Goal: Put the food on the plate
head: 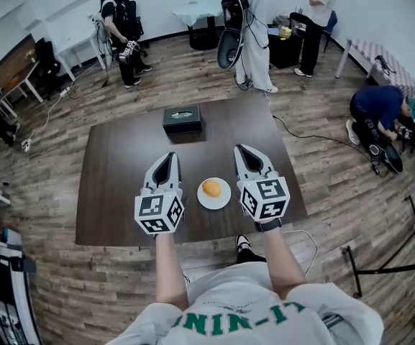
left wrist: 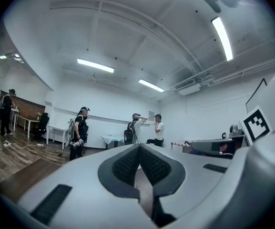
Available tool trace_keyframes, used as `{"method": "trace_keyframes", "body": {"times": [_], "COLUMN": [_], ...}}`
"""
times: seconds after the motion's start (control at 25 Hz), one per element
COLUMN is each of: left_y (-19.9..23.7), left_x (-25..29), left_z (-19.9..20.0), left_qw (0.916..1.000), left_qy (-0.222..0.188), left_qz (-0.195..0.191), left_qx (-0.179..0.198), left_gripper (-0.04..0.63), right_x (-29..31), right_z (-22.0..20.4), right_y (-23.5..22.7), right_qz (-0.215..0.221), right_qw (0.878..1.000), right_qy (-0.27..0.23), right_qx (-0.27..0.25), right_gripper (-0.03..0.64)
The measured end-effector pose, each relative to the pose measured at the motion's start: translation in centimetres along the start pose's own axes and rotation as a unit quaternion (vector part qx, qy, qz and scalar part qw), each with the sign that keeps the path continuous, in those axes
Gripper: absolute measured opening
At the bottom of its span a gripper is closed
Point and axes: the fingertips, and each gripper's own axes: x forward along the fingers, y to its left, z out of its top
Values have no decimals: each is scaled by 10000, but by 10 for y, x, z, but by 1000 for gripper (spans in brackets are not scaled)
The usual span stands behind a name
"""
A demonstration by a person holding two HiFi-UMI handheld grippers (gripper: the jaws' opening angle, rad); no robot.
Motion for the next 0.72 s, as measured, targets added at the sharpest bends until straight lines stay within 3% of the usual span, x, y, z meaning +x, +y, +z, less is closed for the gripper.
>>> {"method": "trace_keyframes", "body": {"times": [0.24, 0.72], "left_y": [-6, -12], "left_x": [-1, 9], "left_z": [13, 3], "left_qw": [9997, 9994], "left_qy": [-153, -116], "left_qz": [-177, -318], "left_qx": [-56, -56], "left_gripper": [14, 14], "right_x": [1, 3], "right_z": [1, 1], "right_y": [9, 12], "right_qz": [56, 49], "right_qw": [9999, 10000], "right_qy": [61, 13], "right_qx": [-96, -69], "right_gripper": [17, 17]}}
